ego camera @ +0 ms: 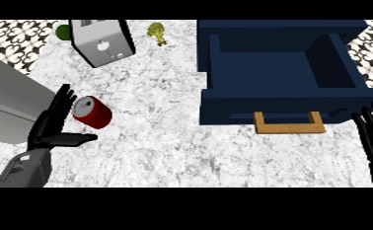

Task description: Pick up the can, place it into the drawer and close the drawer

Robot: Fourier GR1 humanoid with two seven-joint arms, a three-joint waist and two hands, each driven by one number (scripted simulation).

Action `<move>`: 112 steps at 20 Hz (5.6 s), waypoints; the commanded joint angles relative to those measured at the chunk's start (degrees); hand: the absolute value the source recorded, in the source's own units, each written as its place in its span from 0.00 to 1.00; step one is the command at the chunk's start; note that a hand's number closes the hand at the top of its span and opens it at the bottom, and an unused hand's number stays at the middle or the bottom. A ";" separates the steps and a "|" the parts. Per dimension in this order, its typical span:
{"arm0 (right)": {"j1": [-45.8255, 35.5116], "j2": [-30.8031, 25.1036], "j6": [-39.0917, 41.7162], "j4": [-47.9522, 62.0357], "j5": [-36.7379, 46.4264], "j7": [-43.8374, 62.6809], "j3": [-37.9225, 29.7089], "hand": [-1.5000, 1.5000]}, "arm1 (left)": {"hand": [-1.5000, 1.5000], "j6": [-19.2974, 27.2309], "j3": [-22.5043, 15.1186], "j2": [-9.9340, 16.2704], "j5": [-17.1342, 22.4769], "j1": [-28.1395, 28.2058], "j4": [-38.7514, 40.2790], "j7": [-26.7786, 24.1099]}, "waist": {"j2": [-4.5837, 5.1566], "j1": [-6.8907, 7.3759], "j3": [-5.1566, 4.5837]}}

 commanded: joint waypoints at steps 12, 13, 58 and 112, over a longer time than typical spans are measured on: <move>-3.88 -0.72 1.05 4.03 -0.70 -0.10 -2.82 0.00 | 0.00 2.03 -1.37 -1.81 0.75 -6.62 3.43 2.91 | 0.00 0.13 0.03; -2.15 0.26 1.05 0.61 -0.45 0.75 -1.81 0.00 | 0.00 2.16 -1.40 -1.50 -0.63 -6.39 9.07 -2.91 | 0.09 -0.17 0.00; 1.86 -0.65 1.97 -4.33 -6.73 2.55 -5.70 0.00 | 1.00 20.61 -15.60 -18.35 0.57 -1.20 -44.43 27.57 | -0.13 0.23 0.06; -4.66 -1.11 1.74 -1.73 -3.01 4.15 -3.10 0.00 | 1.00 49.77 -44.72 -19.94 25.38 -62.91 2.10 39.93 | 1.05 -5.20 0.22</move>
